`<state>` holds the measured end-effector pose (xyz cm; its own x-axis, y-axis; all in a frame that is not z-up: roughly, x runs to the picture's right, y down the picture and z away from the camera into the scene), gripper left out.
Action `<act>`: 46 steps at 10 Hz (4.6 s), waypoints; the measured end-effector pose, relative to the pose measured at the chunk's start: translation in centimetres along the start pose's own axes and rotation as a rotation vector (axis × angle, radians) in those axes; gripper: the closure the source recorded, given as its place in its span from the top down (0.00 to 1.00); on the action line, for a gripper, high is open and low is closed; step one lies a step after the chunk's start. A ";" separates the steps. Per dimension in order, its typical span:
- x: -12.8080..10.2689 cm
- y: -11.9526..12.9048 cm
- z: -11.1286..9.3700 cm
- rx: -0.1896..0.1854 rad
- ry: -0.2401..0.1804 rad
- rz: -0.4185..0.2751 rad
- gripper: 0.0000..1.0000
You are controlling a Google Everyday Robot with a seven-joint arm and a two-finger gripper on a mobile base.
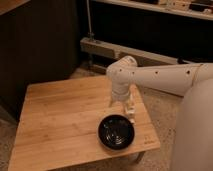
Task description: Place the bottle in the ceramic bowl
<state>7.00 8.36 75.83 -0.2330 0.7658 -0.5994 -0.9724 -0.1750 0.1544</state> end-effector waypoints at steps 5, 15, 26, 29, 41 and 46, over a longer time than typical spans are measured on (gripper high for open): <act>-4.5 -2.0 -1.8 -0.032 -0.179 -0.060 0.65; -15.9 -8.0 -1.2 -0.137 -0.146 -0.300 0.65; -13.6 -5.4 8.7 -0.183 0.018 -0.259 0.65; -13.2 -4.7 10.4 -0.159 0.038 -0.264 0.65; -11.6 -4.4 5.5 -0.130 -0.070 -0.295 0.00; -10.3 -5.1 1.8 -0.201 -0.144 -0.273 0.00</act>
<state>14.41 2.46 82.66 0.0258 0.8777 -0.4786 -0.9850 -0.0594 -0.1619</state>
